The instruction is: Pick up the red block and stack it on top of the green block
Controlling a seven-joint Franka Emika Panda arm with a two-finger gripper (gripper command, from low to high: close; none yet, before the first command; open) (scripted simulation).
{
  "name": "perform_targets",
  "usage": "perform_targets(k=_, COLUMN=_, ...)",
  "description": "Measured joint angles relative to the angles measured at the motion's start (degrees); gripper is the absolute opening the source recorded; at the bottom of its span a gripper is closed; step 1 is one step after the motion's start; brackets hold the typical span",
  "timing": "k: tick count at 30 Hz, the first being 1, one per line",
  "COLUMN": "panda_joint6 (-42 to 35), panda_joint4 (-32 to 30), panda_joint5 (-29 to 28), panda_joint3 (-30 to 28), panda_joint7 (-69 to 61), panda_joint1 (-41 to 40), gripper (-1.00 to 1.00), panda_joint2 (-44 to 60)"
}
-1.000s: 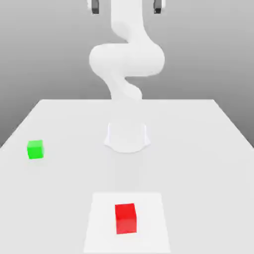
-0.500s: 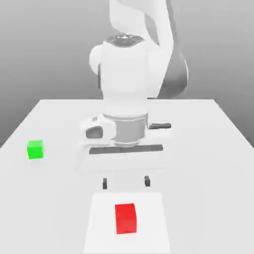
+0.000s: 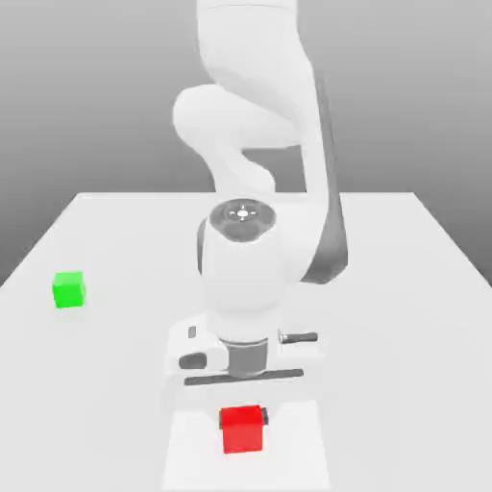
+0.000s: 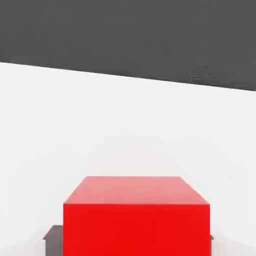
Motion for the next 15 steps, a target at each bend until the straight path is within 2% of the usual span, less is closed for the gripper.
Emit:
perform_targets(k=6, panda_joint6=-8.6, panda_joint4=-1.9, panda_joint5=-2.2, panda_joint3=-2.1, panda_joint7=1.0, panda_joint1=-1.7, gripper=-1.00, panda_joint2=-10.6)
perform_targets(k=15, panda_joint6=-12.0, panda_joint4=-5.8, panda_joint5=-11.3, panda_joint3=-11.9, panda_joint7=2.3, panda_joint1=-20.7, gripper=-1.00, panda_joint2=-19.4)
